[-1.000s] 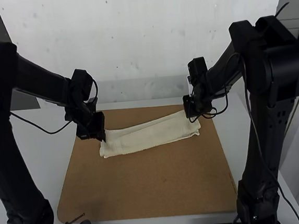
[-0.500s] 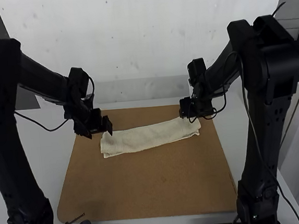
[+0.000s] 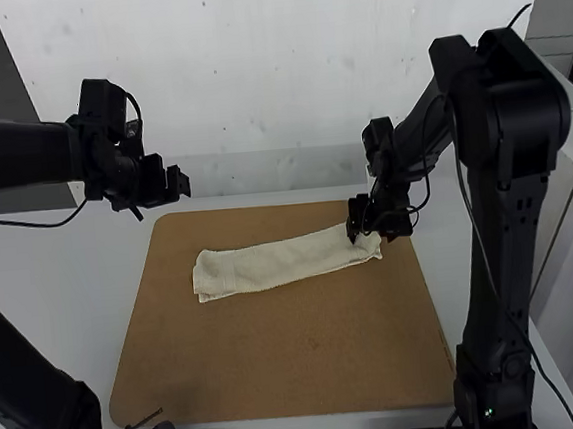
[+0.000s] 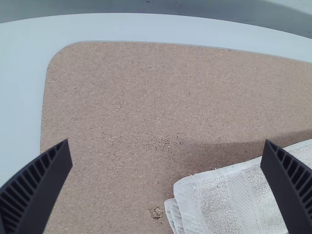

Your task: Fold the towel.

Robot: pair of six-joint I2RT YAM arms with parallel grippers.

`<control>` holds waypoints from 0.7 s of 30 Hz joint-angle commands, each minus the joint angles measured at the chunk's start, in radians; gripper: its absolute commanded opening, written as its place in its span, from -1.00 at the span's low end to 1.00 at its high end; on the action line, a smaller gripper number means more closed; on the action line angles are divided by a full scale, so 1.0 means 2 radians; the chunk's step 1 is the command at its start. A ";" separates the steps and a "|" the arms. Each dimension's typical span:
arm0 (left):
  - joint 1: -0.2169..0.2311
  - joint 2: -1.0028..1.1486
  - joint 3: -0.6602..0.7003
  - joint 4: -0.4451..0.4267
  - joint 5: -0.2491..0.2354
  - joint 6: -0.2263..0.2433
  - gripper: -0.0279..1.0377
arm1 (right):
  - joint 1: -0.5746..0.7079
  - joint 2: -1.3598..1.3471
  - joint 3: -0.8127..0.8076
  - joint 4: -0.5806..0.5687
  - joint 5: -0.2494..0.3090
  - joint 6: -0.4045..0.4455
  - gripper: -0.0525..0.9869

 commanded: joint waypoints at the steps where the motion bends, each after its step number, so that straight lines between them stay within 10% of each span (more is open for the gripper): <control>1: 0.002 -0.003 -0.012 0.014 -0.003 0.008 0.94 | -0.010 0.039 0.022 0.004 -0.009 0.017 0.67; 8: 0.014 0.001 -0.019 0.022 -0.001 0.012 0.94 | -0.011 0.076 0.041 -0.011 -0.008 0.035 -0.88; 21: 0.016 0.002 -0.034 0.022 0.000 0.019 0.94 | -0.086 0.001 0.051 -0.058 -0.020 0.007 -0.87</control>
